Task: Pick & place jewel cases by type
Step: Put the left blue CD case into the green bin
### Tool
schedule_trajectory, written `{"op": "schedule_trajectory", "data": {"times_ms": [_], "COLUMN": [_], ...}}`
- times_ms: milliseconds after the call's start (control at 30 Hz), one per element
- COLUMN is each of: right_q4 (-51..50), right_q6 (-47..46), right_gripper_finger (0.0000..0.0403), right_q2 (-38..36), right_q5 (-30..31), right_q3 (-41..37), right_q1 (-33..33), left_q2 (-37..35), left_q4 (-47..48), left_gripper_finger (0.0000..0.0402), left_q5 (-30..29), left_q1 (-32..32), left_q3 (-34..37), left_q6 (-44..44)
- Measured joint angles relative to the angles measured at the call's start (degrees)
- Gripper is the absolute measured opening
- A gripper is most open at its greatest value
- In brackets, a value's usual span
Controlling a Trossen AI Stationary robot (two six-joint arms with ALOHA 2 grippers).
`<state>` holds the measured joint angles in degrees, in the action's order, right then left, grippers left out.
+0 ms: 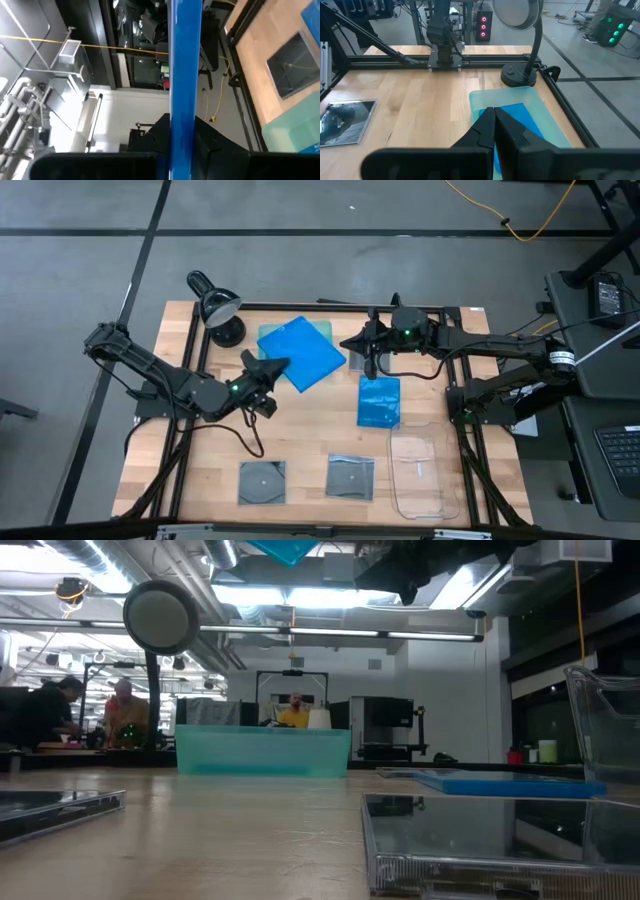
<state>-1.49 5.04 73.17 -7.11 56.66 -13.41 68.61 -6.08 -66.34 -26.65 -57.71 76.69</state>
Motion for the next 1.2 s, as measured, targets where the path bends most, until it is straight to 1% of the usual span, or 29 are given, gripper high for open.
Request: {"op": "schedule_trajectory", "data": {"times_ms": [133,200,267,333,433,500,567,633,700,867,967,1200], "right_q4": [-0.2,-0.2,-0.2,-0.2,-0.2,-0.2,-0.2,-0.2,-0.2,-0.2,-0.2,-0.3], "right_q6": [0.0,0.0,0.1,0.4,1.3,1.4,1.5,1.8,2.8,4.4,4.9,8.9], "right_gripper_finger": [0.001,0.001,0.001,0.001,0.001,0.001,0.001,0.001,0.001,0.001,0.001,0.001], "right_q2": [0.0,0.0,0.0,0.0,0.0,0.0,0.0,0.0,0.0,0.0,0.0,0.0], "right_q5": [0.0,0.0,0.0,0.0,0.0,0.0,0.0,0.0,-0.2,-0.5,-0.5,-0.6], "right_q3": [0.0,0.0,0.0,0.0,0.0,0.0,0.0,0.0,0.0,0.0,0.0,0.0], "right_q1": [0.0,0.0,0.0,0.0,0.0,0.0,0.0,0.0,0.0,0.0,0.0,-0.1], "left_q2": [0.0,0.0,0.0,0.0,-0.3,-0.9,-1.6,-2.4,-2.8,-2.6,-2.4,-0.8], "left_q4": [-0.5,-2.9,-7.4,-12.8,-20.2,-23.4,-24.9,-25.0,-25.1,-24.9,-23.1,-18.4], "left_gripper_finger": [0.0027,0.0027,0.0027,0.0027,0.0027,0.0027,0.0027,0.0027,0.0027,0.0027,0.0027,0.0026], "left_q5": [-0.3,-1.8,-4.0,-7.3,-14.6,-19.5,-22.5,-22.5,-21.7,-21.2,-22.9,-23.6], "left_q1": [0.3,0.7,0.7,0.7,0.1,-0.4,-0.4,-0.6,-0.7,-0.7,-0.7,0.0], "left_q3": [0.0,0.0,0.0,0.0,0.0,0.0,0.0,0.0,0.0,0.0,0.1,4.9], "left_q6": [-1.7,-5.2,-10.5,-17.5,-31.0,-40.6,-51.9,-62.6,-69.1,-74.3,-78.0,-96.0]}}
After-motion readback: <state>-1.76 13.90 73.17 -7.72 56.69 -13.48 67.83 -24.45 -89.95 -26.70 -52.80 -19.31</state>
